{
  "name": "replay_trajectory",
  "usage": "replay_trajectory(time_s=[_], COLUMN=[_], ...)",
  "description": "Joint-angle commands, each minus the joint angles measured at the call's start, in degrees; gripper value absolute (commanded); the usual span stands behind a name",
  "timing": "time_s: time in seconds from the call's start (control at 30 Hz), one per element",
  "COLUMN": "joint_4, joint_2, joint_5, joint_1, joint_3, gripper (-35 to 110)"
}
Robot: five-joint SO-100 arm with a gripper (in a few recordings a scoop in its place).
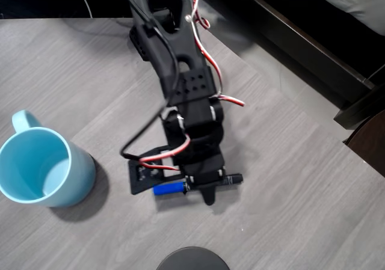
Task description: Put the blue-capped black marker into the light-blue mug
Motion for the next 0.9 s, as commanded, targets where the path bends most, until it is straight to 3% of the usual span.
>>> replay_trajectory(time_s=[0.0,0.5,0.67,0.8,0.87], joint_4=[-0.44,1.41,0.00,-0.62,-0.62], joint_2=[-1.05,-6.68,-9.84,-11.07,-10.99], joint_5=[1.14,2.20,1.85,1.41,1.41], joint_1=[-0.18,-0.09,-0.09,0.00,0.00], joint_3=[-2.46,-2.11,-2.11,-2.64,-2.64], gripper=[26,25,17,0,0])
